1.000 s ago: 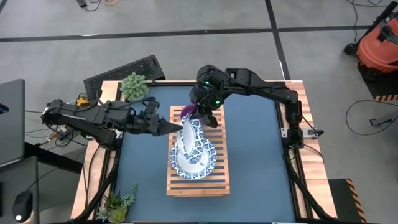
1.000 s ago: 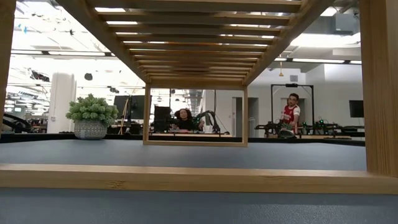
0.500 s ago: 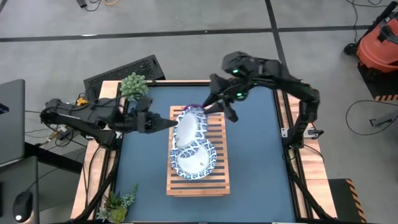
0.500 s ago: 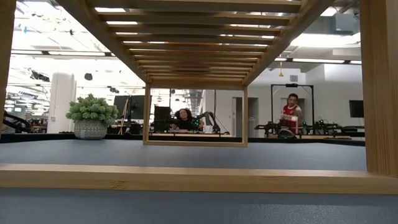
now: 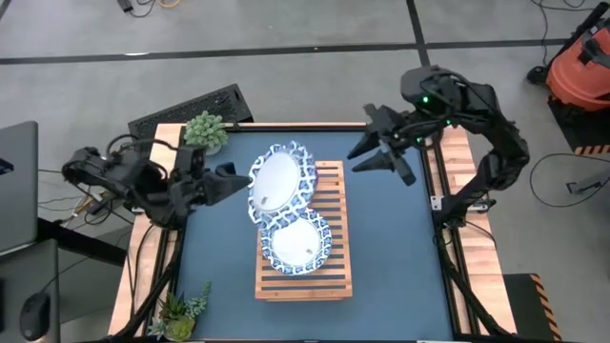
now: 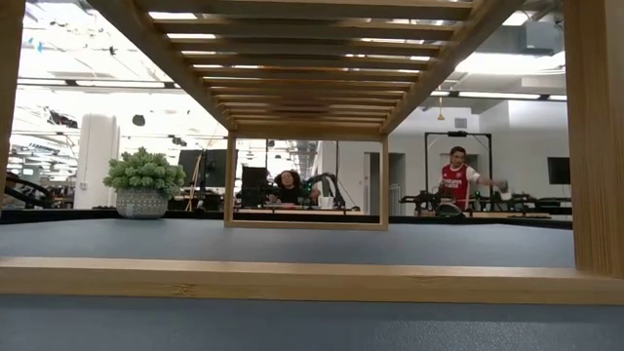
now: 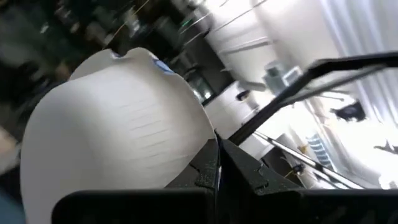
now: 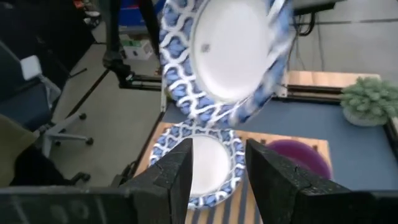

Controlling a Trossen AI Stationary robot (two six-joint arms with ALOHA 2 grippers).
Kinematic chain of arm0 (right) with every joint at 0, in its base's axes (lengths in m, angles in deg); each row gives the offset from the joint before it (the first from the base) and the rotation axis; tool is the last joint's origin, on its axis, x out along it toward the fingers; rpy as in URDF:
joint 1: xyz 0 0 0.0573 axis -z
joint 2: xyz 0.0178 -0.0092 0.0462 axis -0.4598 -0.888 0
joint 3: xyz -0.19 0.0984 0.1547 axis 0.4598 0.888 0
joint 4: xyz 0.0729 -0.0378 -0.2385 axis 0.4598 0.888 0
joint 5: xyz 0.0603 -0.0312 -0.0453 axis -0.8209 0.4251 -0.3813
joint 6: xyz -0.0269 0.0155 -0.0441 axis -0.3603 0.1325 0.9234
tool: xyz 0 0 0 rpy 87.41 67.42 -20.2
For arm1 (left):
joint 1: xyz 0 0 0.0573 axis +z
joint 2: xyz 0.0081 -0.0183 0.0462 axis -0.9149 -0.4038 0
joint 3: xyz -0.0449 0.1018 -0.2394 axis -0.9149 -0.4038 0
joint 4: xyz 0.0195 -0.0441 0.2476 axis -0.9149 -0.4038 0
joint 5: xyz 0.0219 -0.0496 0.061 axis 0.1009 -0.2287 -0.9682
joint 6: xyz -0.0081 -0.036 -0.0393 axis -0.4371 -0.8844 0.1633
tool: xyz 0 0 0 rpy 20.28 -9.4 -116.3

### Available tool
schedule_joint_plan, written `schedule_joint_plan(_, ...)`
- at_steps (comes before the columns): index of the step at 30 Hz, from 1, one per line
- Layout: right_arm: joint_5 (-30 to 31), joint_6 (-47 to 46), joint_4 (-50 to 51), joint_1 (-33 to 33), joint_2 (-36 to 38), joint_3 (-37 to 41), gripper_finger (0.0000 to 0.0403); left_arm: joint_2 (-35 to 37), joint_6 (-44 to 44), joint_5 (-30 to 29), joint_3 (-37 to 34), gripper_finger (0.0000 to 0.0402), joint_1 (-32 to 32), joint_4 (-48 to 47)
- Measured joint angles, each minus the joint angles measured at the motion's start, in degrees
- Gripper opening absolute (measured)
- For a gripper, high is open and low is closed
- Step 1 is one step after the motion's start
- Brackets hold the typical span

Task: Place and stack bowls onto a shelf
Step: Stack the big white and blue bowl on top of the big white and blue bowl

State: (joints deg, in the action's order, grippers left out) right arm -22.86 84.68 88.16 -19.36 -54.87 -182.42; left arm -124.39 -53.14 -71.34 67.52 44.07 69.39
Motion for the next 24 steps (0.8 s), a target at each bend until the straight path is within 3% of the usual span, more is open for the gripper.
schedule_joint_plan(16, -3.0, -1.8, 1.3, -5.1, 0.1, 0.1, 0.0173, -2.7, 13.7, -1.3, 0.0, 0.0, -4.6, 7.2)
schedule_joint_plan(20, -2.2, -3.2, 2.9, -6.2, 1.4, 0.1, 0.0173, -3.7, 14.2, -3.4, -0.1, 0.0, -6.2, 8.0)
schedule_joint_plan(24, 0.0, -5.5, 5.4, -7.9, 1.7, 0.1, 0.0173, -4.9, 9.0, -4.5, -0.1, 0.0, -7.7, 7.4)
